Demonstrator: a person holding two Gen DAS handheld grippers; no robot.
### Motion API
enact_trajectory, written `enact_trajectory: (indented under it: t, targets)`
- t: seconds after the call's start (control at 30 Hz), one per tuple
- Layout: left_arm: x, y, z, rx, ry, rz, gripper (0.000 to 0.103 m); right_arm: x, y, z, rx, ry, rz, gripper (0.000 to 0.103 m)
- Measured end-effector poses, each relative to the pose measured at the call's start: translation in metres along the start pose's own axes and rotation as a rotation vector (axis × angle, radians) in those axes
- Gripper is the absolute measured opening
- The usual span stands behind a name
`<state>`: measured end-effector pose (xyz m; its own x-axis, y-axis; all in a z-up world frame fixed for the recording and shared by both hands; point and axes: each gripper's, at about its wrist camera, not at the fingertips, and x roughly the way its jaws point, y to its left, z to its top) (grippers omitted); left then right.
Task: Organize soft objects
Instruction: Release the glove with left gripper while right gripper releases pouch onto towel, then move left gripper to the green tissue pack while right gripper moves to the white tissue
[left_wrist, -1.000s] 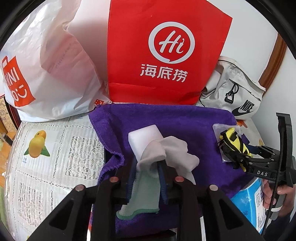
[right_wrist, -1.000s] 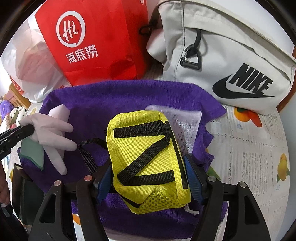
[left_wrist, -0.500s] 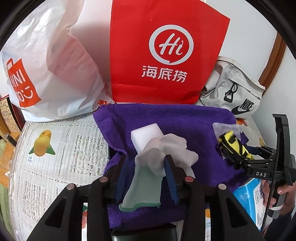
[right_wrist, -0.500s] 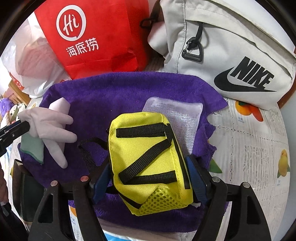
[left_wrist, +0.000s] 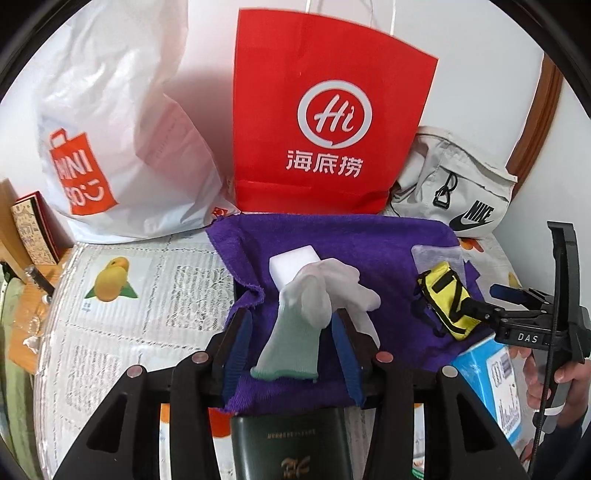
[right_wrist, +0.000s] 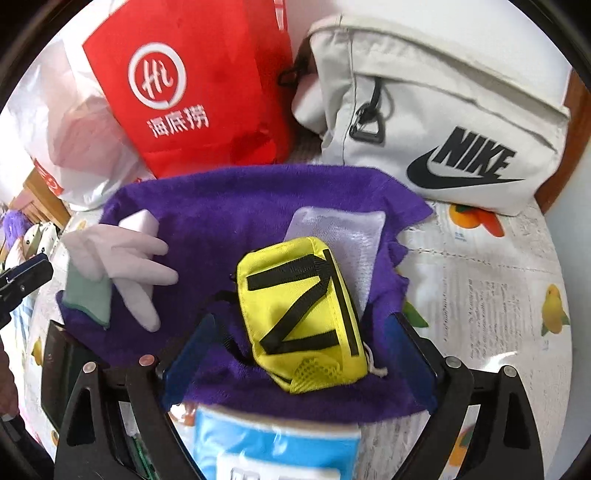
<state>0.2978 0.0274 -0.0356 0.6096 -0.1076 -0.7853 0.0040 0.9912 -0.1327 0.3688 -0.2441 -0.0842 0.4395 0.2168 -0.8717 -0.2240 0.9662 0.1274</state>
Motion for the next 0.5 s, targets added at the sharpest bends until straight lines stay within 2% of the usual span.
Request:
enact_trajectory:
  t: [0.27, 0.43, 0.5]
  targets:
    - [-0.043, -0.003, -0.024, 0.002, -0.027, 0.016, 0.044, -0.048, 0.016, -0.029, -0.033, -0.079, -0.047, 0.093]
    - [-0.069, -0.01, -0.049, 0.031, -0.046, 0.031, 0.044, -0.075, 0.019, -0.058, 0.007, -0.115, -0.007, 0.092]
    - [-0.081, -0.015, -0.062, 0.036, -0.042, 0.01, 0.044, -0.086, 0.017, -0.071, 0.026, -0.124, 0.017, 0.092]
